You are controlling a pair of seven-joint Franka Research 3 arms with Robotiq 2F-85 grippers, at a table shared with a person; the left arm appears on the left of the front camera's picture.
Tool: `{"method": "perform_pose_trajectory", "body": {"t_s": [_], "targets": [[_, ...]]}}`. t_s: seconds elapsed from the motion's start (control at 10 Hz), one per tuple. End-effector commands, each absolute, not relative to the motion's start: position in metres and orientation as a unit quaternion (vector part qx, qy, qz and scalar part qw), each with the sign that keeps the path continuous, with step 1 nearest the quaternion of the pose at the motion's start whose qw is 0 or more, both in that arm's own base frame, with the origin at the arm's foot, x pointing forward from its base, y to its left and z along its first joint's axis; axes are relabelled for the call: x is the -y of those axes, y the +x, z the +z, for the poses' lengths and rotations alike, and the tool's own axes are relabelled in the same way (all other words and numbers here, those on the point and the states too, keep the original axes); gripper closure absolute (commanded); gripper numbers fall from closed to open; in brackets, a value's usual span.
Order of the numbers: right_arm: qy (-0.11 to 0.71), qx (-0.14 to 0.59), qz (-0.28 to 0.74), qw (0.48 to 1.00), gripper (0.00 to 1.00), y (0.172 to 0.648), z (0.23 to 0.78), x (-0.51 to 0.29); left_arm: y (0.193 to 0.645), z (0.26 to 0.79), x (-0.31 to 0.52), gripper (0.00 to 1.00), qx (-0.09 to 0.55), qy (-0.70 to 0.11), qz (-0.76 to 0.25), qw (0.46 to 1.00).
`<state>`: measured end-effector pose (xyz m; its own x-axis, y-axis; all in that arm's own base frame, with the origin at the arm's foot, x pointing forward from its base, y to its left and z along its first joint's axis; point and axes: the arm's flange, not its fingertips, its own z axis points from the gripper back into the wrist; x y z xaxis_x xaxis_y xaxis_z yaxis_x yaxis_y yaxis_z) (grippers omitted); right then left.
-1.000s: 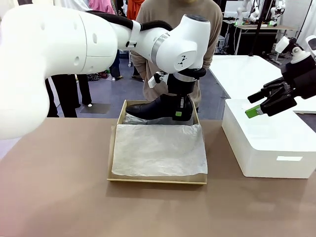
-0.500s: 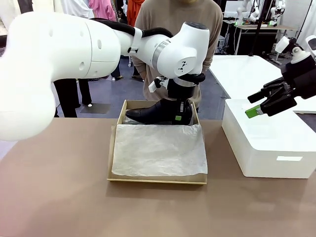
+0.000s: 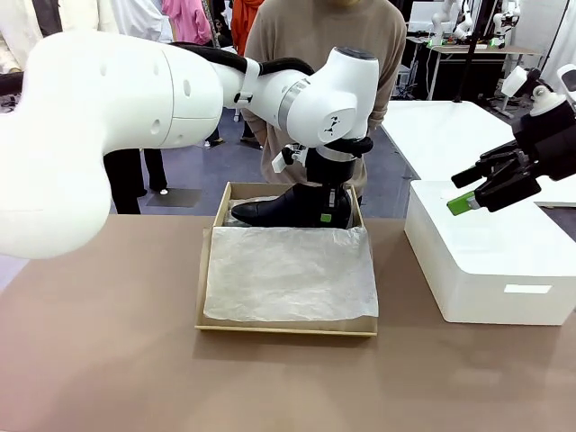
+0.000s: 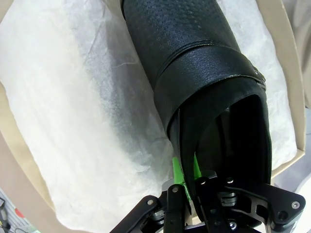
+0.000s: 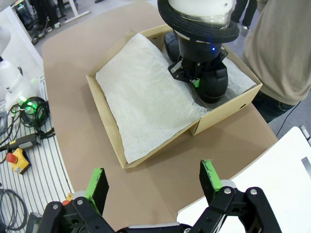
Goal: Pack the shoes into the box.
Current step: Place the other shoe of the Shoes into the Shoes Box.
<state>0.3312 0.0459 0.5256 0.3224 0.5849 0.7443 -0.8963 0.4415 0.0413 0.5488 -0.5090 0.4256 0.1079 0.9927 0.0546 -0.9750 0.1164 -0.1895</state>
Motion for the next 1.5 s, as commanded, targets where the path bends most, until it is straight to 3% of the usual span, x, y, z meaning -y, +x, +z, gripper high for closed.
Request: {"method": "perform_pose_trajectory", "body": {"t_s": [0.0,0.6,1.1,1.4], "targets": [[0.242,0.348,0.482,0.766,0.0,0.334,0.525,-0.045,0.557,0.433,0.512,1.0,0.071,-0.05,0.674,0.734],[0.242,0.348,0.482,0.766,0.0,0.334,0.525,-0.045,0.563,0.424,0.509,1.0,0.057,-0.032,0.689,0.722],[0.242,0.348,0.482,0.766,0.0,0.334,0.525,-0.045,0.564,0.433,0.505,0.02,0.063,-0.021,0.683,0.728],[0.242,0.348,0.482,0.766,0.0,0.334,0.525,-0.045,0.56,0.473,0.502,0.0,0.063,-0.005,0.672,0.738]]}}
